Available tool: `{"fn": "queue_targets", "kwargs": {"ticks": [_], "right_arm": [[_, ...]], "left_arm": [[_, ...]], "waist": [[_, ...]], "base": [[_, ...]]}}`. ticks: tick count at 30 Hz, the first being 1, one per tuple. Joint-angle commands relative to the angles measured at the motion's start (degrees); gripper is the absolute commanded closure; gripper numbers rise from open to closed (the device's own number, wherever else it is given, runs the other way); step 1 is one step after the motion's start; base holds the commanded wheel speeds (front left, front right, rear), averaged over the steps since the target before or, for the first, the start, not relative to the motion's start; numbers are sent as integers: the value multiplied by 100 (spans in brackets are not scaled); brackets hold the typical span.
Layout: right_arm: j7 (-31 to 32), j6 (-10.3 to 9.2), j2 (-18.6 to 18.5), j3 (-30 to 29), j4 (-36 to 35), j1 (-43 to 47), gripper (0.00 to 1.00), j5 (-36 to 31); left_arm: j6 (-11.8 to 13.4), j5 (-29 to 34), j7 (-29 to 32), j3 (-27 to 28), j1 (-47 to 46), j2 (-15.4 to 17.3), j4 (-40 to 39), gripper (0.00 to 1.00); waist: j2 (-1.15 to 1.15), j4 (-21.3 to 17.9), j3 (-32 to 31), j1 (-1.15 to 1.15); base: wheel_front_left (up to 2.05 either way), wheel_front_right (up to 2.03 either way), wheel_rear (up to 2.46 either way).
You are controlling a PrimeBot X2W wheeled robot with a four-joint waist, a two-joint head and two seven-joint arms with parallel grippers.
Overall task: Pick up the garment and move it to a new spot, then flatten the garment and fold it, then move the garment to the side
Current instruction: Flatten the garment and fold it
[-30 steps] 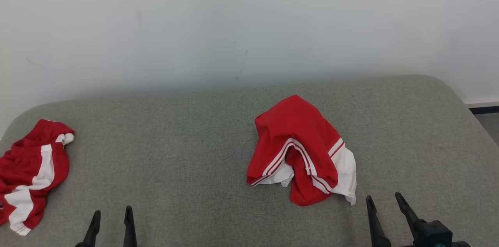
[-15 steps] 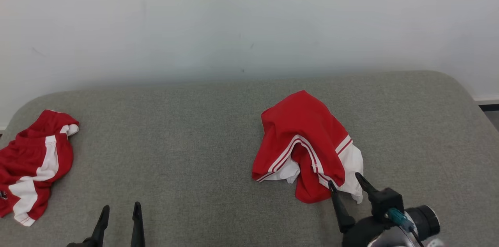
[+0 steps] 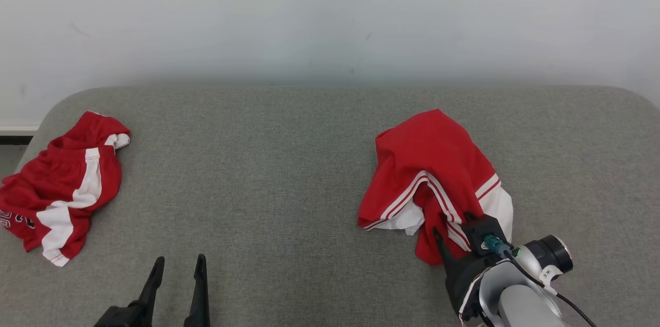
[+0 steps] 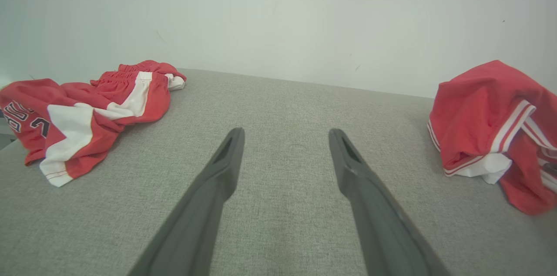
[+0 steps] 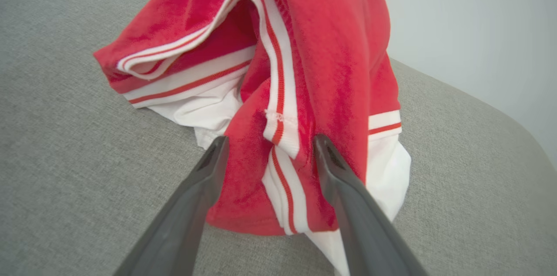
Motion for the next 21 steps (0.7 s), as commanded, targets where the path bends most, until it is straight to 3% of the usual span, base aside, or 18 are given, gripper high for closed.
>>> {"fn": "queue_targets", "kwargs": {"ticks": [1, 8, 9, 10, 12, 18, 21], "right_arm": [[-131, -14, -18, -125, 77, -107, 0, -143], [-230, -14, 14, -490, 504, -266, 0, -527], [-232, -14, 6, -520, 567, -300, 4, -554], [-245, -14, -8, -549, 629, -343, 56, -576], [-272, -14, -33, -591, 722, -453, 100, -610], [-571, -14, 28, -586, 820, -767, 100, -266], [-710, -14, 69, -211, 802, -944, 100, 769]], "left_arm": [[-11, -18, -5, -24, -74, -4, -7, 0], [34, -48, -5, -84, -42, -4, -27, 0], [45, -50, -5, -89, -40, -4, -28, 0], [54, -53, -5, -95, -39, -4, -31, 0], [52, -42, -5, -101, -35, -4, -45, 0], [47, -8, -5, -101, 16, -4, -29, 0], [65, -5, -5, -74, 22, -5, -9, 0]], "waist": [[0, 81, 53, -1], [0, 111, 55, -1], [0, 114, 57, -1], [0, 118, 61, -1], [0, 114, 76, -1], [0, 93, 39, -1], [0, 60, 6, -1]], "base": [[0, 0, 0], [0, 0, 0], [0, 0, 0], [0, 0, 0], [0, 0, 0], [0, 0, 0], [0, 0, 0]]}}
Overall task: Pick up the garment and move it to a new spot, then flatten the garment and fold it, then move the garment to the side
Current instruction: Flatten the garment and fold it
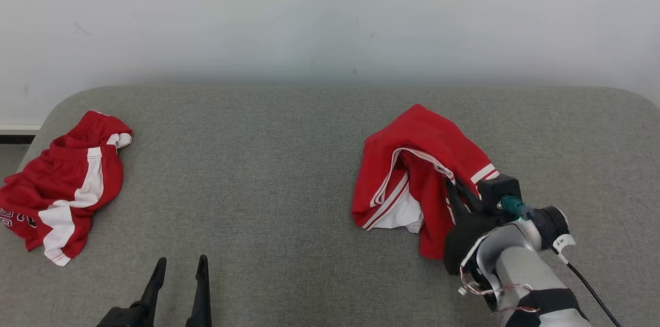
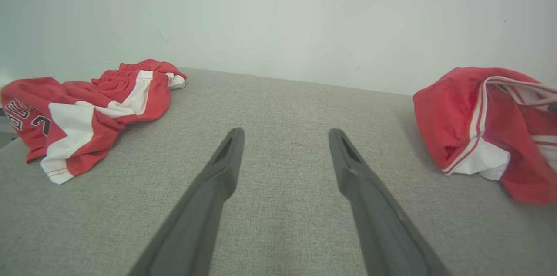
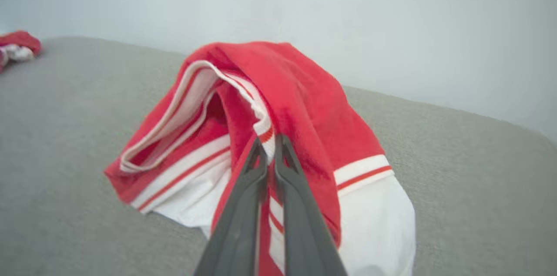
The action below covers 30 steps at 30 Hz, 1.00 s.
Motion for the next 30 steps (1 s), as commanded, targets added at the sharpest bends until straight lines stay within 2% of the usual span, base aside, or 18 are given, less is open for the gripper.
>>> {"fn": "queue_targets", "kwargs": {"ticks": [1, 4, 7, 8, 11, 17, 27, 30], "right_arm": [[-34, -14, 25, 484, -182, -141, 100, 1132], [247, -14, 15, 1272, -889, -375, 100, 2732], [523, -14, 11, 1643, -1504, -580, 100, 4018], [523, -14, 11, 1643, -1504, -580, 100, 4018], [665, -14, 15, 1860, -1818, -1049, 100, 4718], [589, -14, 18, 2106, -1867, -2036, 100, 5913], [-446, -14, 17, 2481, -1571, -3974, 100, 7789], [-618, -14, 17, 2394, -1395, -4409, 100, 7966]], "left_arm": [[8, 29, -5, 15, -3, -4, 15, 0], [27, 24, -5, 63, -40, -3, -24, 0], [42, 21, -5, 92, -102, -2, -78, 0], [42, 21, -5, 92, -102, -2, -78, 0], [34, 33, -5, 78, -168, -1, -96, 0], [15, 11, -5, -1, -308, -2, -77, 0], [46, -46, -5, -110, -315, -3, -84, 0], [74, -46, -5, -94, -283, -3, -105, 0]], "waist": [[0, -22, -23, 0], [0, -82, 3, 0], [0, -116, 75, 0], [0, -116, 75, 0], [0, -101, 147, 0], [0, -7, 258, 0], [0, 147, 290, 0], [0, 119, 309, 0]], "base": [[0, 0, 0], [0, 0, 0], [0, 0, 0], [0, 0, 0], [0, 0, 0], [0, 0, 0], [0, 0, 0], [0, 0, 0]]}}
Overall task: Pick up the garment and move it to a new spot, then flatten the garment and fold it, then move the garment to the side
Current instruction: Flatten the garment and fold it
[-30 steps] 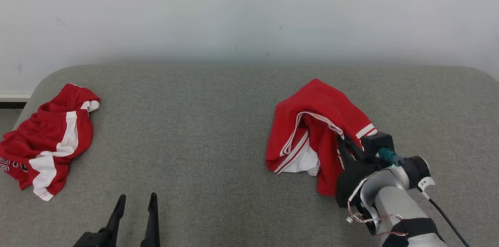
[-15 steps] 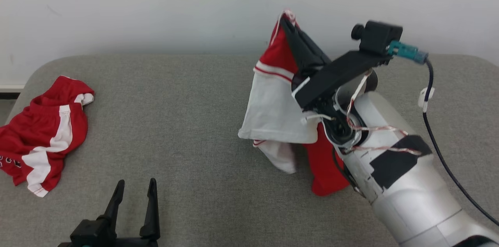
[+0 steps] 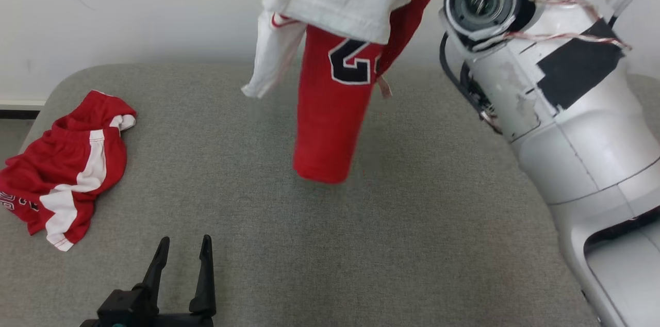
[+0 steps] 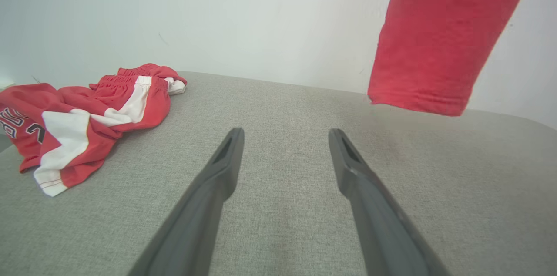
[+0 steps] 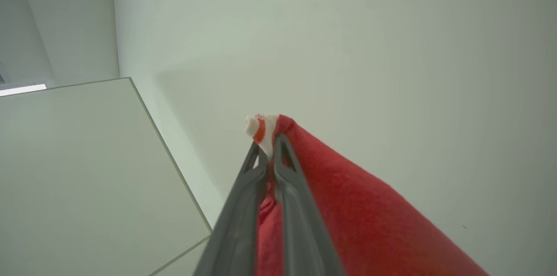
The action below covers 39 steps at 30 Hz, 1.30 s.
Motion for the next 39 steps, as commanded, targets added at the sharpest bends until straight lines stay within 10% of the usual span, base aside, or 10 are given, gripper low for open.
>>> {"fn": "queue_targets", "kwargs": {"ticks": [1, 10, 23, 39], "right_arm": [[-37, -12, -8, -157, 129, -90, 100, -24], [-36, -12, -34, -91, 1348, 879, 100, -1163], [-38, -13, -1297, -421, 1867, 2558, 100, -2593], [1, -13, -1399, -616, 2209, 3529, 100, -4117]], "left_arm": [[32, -16, -5, 12, -7, 1, -23, 0], [104, -134, -5, -81, -82, 0, -37, 0], [101, -50, -5, -69, 57, 0, 10, 0], [85, -102, -5, -181, 248, 1, 65, 0]], "waist": [[0, -31, 20, 0], [0, -227, 166, 0], [0, -440, 18, 0], [0, -499, -341, 0]], "base": [[0, 0, 0], [0, 0, 0], [0, 0, 0], [0, 0, 0]]}}
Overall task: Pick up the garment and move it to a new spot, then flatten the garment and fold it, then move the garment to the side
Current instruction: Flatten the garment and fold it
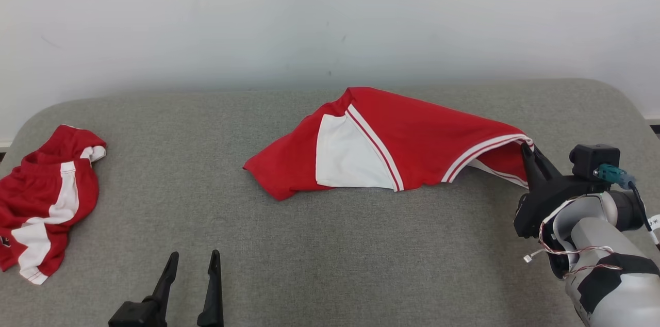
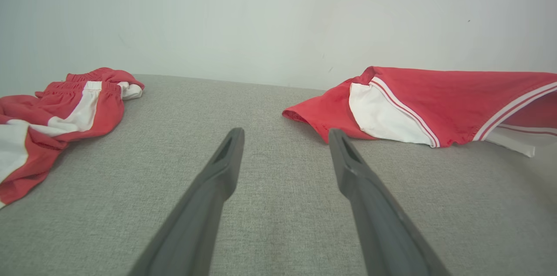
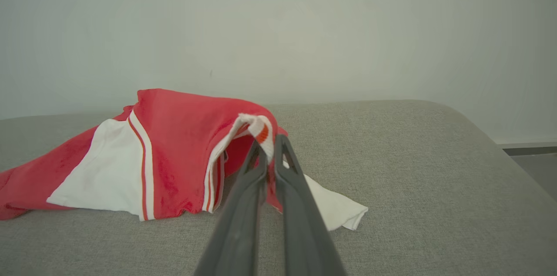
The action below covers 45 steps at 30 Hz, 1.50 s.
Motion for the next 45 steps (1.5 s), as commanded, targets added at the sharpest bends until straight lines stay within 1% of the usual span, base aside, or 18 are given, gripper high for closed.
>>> {"fn": "queue_targets", "kwargs": {"ticks": [1, 4, 7, 11, 15, 17, 18, 21, 23, 25, 26, 31, 35, 36, 39, 41, 42, 45], "right_arm": [[-21, -13, 27, -84, 65, 81, 100, -164], [-36, -13, 183, -245, 55, 153, 100, -268], [100, -13, 502, -306, -223, 148, 100, -106], [588, -13, 1003, -295, -1018, 45, 100, 496], [999, -13, 1315, -102, -1911, -188, 100, 1040], [1109, -13, 1377, -75, -2228, -375, 100, 1406], [1145, -13, 1392, -50, -2361, -472, 100, 1626], [1070, -12, 1419, 283, -2794, -727, 100, 2766], [936, -12, 1411, 577, -2927, -970, 100, 3507], [719, -12, 1413, 940, -2998, -1290, 100, 4108], [719, -12, 1413, 940, -2998, -1290, 100, 4108], [153, -11, 1409, 1797, -3102, -2155, 100, 5535], [-46, -11, 1410, 2143, -3098, -2796, 100, 6569], [-53, -11, 1408, 2116, -3045, -2953, 100, 6686], [-48, -11, 1403, 1770, -2755, -3173, 100, 6767], [-48, -11, 1405, 1504, -2451, -3269, 100, 6511], [-48, -11, 1408, 1401, -2245, -3277, 100, 6272], [-49, -12, 1407, 1135, -1532, -2991, 100, 5775]], "left_arm": [[-1, -40, -5, 21, 80, 3, -12, 0], [-8, -27, -5, 45, 109, 3, -23, 0], [-10, -5, -5, 87, 120, 2, -25, 0], [-15, 2, -5, 153, 104, 2, -48, 0], [-21, -11, -5, 181, -29, 2, -74, 0], [-28, -36, -5, 154, -79, 2, -71, 0], [-25, -48, -5, 132, -111, 2, -64, 0], [-28, -78, -5, 23, -191, 5, -25, 0], [-11, -98, -5, -33, -233, 3, -3, 0], [1, -122, -5, -62, -262, 3, 7, 0], [1, -122, -5, -62, -262, 3, 7, 0], [33, -124, -5, -95, -219, 2, 15, 0], [47, -137, -5, -88, -171, 2, -8, 0], [55, -141, -5, -79, -167, 2, -19, 0], [69, -129, -5, -80, -197, 2, -38, 0], [77, -140, -5, -89, -249, 4, -42, 0], [82, -150, -5, -102, -275, 3, -44, 0], [83, -176, -5, -128, -334, 3, -53, 0]], "waist": [[0, 32, -17, 1], [0, 65, -32, 1], [0, 80, -42, 1], [0, 79, -6, 1], [0, 97, 127, 1], [0, 137, 191, 1], [0, 165, 216, 1], [0, 302, 262, 1], [0, 375, 278, 1], [0, 433, 288, 1], [0, 433, 288, 1], [0, 517, 286, 1], [0, 521, 296, 1], [0, 510, 314, 1], [0, 476, 376, 1], [0, 459, 425, 1], [0, 453, 451, 1], [0, 431, 527, 1]], "base": [[0, 0, 0], [0, 0, 0], [0, 0, 0], [0, 0, 0], [0, 0, 0], [0, 0, 0], [0, 0, 0], [0, 0, 0], [0, 0, 0], [0, 0, 0], [0, 0, 0], [0, 0, 0], [0, 0, 0], [0, 0, 0], [0, 0, 0], [0, 0, 0], [0, 0, 0], [0, 0, 0]]}}
